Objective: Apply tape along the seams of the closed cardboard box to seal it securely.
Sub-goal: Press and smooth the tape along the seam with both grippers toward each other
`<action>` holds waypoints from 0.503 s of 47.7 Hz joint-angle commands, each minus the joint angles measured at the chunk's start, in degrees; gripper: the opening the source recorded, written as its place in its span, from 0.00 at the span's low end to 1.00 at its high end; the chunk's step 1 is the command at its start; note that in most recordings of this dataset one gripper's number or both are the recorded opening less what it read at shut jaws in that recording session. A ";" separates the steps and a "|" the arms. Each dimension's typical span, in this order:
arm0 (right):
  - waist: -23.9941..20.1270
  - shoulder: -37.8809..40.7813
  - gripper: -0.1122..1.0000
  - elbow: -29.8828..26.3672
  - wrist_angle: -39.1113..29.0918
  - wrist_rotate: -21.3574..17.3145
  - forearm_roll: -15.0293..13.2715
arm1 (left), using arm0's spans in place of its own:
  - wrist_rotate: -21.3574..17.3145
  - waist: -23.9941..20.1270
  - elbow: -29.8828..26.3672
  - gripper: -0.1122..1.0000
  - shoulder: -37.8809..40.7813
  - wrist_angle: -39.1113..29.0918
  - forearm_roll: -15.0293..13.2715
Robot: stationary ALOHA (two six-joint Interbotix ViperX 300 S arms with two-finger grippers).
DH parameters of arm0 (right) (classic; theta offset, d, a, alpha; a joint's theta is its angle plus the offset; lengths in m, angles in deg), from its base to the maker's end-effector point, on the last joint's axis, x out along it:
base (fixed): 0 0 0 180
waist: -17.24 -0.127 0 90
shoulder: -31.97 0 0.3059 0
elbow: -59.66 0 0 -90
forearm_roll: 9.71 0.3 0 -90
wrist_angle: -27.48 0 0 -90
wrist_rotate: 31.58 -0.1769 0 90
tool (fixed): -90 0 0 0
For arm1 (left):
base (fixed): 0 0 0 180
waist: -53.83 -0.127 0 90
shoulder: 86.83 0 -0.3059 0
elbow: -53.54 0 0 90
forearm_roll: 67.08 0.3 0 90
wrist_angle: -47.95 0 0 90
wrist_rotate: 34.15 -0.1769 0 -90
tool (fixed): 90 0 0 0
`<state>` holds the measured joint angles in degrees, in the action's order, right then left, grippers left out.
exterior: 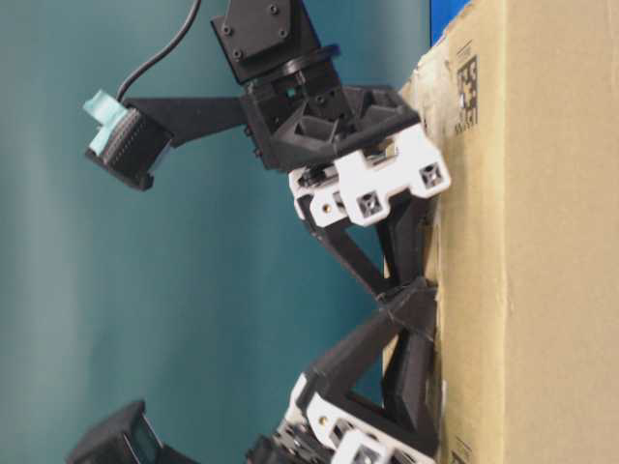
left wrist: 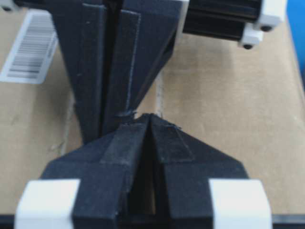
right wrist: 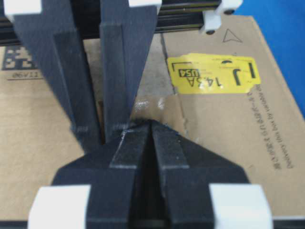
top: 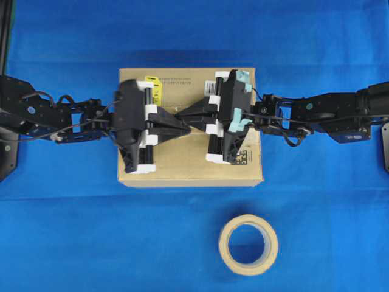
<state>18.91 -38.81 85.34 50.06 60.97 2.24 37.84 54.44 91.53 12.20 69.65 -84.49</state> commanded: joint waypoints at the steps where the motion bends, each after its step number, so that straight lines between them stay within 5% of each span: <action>1: -1.58 -0.53 0.09 0.88 -0.18 -0.09 1.49 | 0.09 0.44 1.76 0.10 -1.32 -0.09 -0.44; 24: -5.98 -2.02 0.09 7.65 -0.18 -0.09 9.76 | 0.18 1.32 8.96 0.10 -3.52 -0.79 -0.70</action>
<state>15.31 -40.48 90.35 50.42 60.97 10.94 38.19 55.41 98.74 8.34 70.01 -85.01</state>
